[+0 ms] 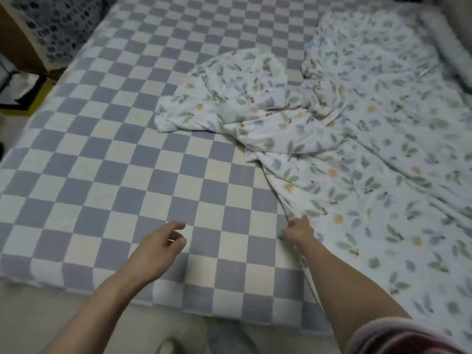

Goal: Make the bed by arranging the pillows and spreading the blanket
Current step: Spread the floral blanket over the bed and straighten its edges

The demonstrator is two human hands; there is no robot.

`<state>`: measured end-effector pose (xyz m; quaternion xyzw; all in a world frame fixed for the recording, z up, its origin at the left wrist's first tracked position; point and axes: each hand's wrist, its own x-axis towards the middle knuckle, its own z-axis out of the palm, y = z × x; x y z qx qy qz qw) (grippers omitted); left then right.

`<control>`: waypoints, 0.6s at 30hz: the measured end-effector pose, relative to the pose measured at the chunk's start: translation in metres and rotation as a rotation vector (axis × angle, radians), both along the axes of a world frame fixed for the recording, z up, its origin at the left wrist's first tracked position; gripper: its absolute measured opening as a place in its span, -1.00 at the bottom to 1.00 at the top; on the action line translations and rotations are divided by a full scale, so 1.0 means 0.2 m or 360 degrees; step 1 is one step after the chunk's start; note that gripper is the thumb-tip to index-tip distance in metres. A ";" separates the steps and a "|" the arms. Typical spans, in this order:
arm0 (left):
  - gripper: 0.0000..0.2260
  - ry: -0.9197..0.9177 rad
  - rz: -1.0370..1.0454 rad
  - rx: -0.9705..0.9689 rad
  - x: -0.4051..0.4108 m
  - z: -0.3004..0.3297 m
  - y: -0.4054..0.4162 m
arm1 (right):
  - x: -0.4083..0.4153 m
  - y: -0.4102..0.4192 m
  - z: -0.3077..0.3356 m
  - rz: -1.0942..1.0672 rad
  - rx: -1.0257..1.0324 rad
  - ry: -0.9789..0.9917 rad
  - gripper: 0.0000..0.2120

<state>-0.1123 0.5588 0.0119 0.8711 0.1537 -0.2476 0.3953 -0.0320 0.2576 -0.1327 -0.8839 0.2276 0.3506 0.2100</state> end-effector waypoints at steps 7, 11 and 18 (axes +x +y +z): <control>-0.69 0.0228 -0.0286 -0.0150 0.06 -0.17 -0.15 | -0.09 0.09 0.19 -0.0321 0.0726 -0.0330 -0.81; -0.71 0.0458 0.0015 -0.0746 0.13 -0.09 -0.31 | -0.34 0.25 0.65 0.0041 0.1252 -0.0517 -0.71; -0.72 0.0602 0.1266 -0.1899 0.41 0.08 -0.38 | -0.64 0.25 1.01 0.0652 0.1280 -0.0176 -0.66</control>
